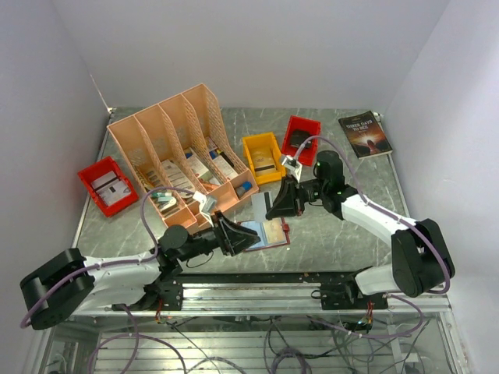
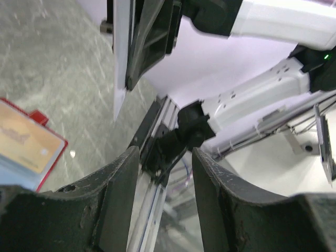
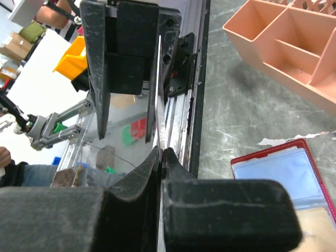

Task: Put the credit cards into the card holder
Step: Pick up the credit card from the storage box.

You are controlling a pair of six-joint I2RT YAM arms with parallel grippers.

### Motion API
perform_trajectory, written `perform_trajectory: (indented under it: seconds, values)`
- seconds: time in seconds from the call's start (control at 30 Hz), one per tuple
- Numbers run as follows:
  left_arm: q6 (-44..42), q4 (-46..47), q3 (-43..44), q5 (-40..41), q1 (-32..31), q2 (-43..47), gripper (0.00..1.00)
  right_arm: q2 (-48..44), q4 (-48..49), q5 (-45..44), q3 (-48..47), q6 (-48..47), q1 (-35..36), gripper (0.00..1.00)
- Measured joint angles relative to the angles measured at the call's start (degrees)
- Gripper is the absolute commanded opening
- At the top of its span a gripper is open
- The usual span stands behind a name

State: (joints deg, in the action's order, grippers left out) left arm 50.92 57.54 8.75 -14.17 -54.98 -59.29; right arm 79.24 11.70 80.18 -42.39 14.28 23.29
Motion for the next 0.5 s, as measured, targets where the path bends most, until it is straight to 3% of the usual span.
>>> perform_trajectory:
  seconds: [0.13,0.5]
  values:
    - [-0.07,6.88,-1.84,8.24,-3.02,-0.55,0.56,0.00,7.50,-0.31,2.05,7.80,-0.09,0.00]
    - [-0.55,10.82,-1.81,20.50,-4.59,-2.82,0.52,-0.13,15.69,-0.31,2.97,17.59,-0.09,0.00]
